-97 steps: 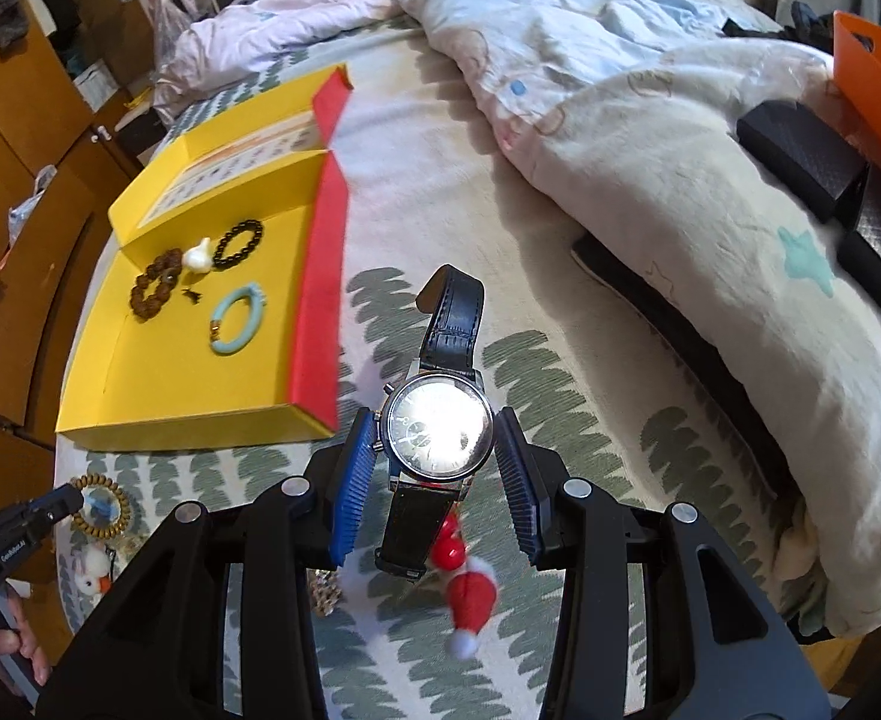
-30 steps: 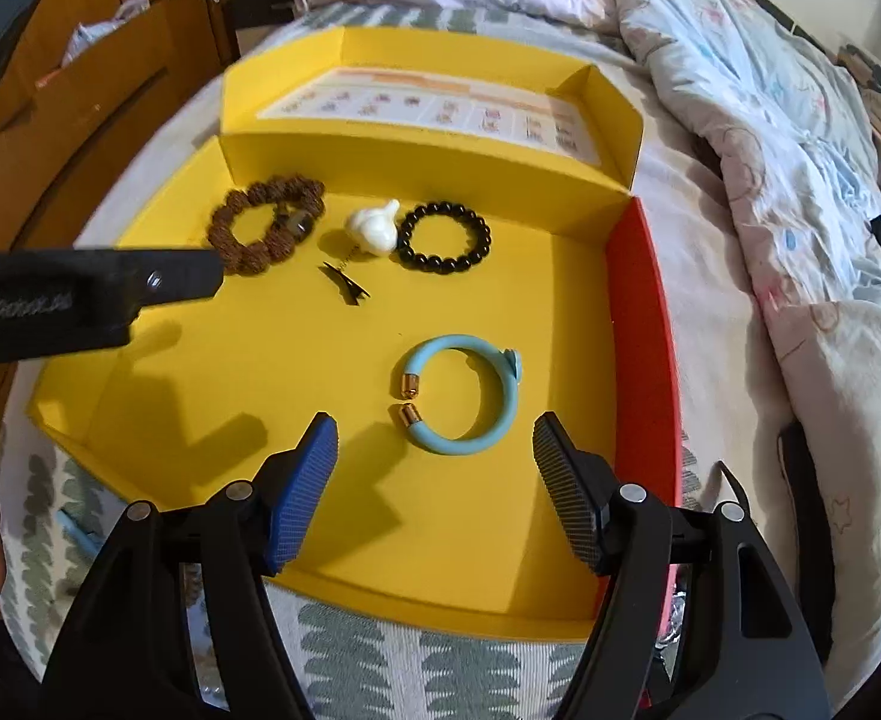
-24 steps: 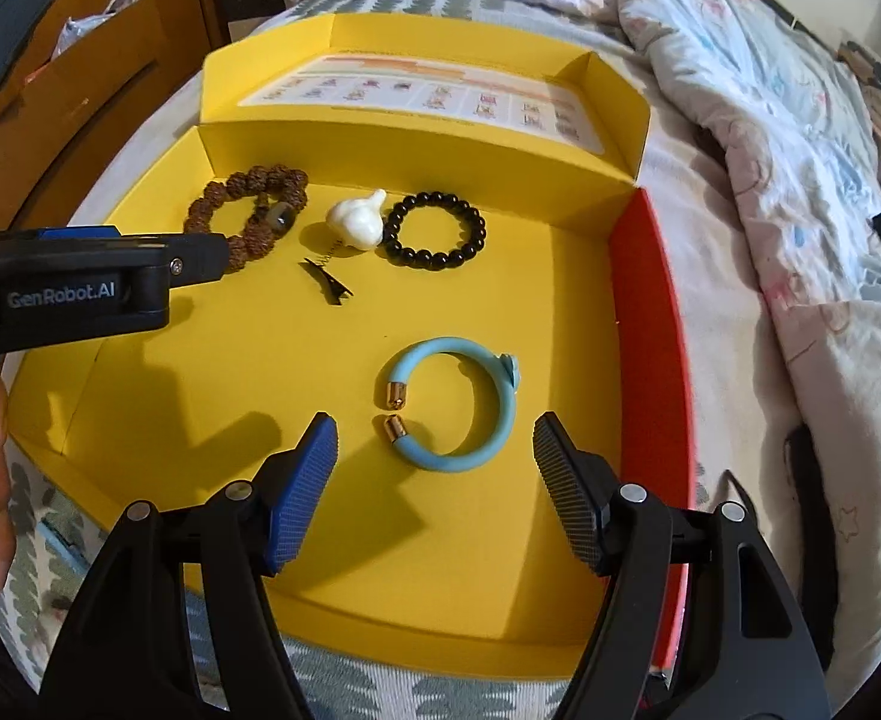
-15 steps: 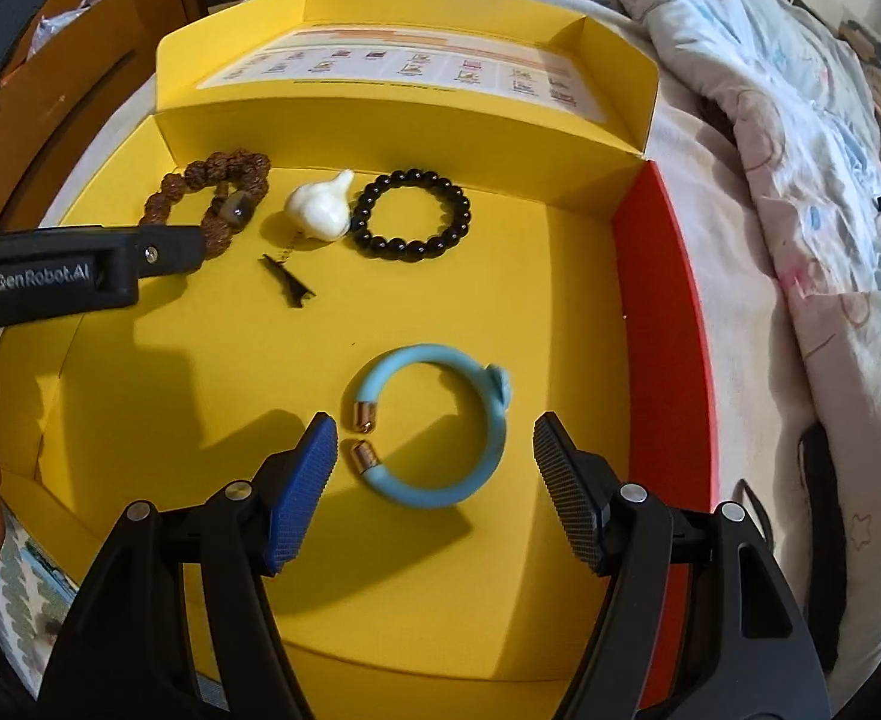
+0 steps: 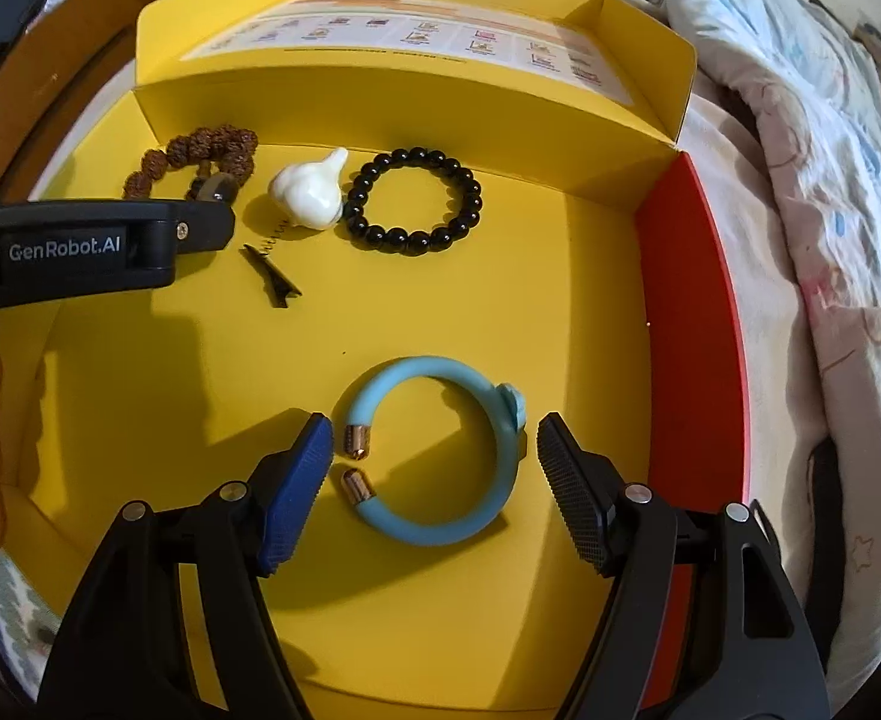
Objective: Organize jewelry
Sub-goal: 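Move both open tools back over the jewelry box, then close the left tool on the brown rudraksha bracelet while the right tool grasps the blue bangle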
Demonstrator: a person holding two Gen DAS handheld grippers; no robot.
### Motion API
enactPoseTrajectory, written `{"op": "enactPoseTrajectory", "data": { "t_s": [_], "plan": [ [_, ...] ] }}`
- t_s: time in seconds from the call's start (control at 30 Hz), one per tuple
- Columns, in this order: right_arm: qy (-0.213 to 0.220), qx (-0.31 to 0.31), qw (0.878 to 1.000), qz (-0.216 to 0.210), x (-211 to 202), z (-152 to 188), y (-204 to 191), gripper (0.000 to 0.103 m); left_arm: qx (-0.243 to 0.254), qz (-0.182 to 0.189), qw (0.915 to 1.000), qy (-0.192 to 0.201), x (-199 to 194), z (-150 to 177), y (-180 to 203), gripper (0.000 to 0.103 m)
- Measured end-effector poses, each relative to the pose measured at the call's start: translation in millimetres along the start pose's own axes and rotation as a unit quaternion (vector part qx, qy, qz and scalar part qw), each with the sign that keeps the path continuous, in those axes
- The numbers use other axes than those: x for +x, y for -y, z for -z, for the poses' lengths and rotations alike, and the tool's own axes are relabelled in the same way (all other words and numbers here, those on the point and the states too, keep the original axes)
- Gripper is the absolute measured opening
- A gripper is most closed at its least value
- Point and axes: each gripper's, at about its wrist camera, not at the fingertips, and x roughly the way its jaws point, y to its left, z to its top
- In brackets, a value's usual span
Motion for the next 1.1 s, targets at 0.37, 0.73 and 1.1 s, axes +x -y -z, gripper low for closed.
{"op": "enactPoseTrajectory", "data": {
  "t_s": [0.37, 0.73, 1.1],
  "plan": [
    [0.002, 0.01, 1.0, -0.006, 3.5, 0.7, 1.1, 0.08, 0.011, -0.026, 0.9996, 0.007, 8.5, -3.7, 0.6, 0.094],
    [-0.003, 0.041, 0.999, -0.032, 1.6, 2.0, 15.6, 0.061, 0.017, -0.038, 0.999, 0.013, 8.2, -1.0, 3.4, 0.093],
    [0.003, 0.066, 0.997, -0.049, -9.5, 5.5, 30.5, 0.06, 0.003, -0.027, 0.9994, 0.021, -3.9, -2.5, -12.3, 0.056]
  ]
}}
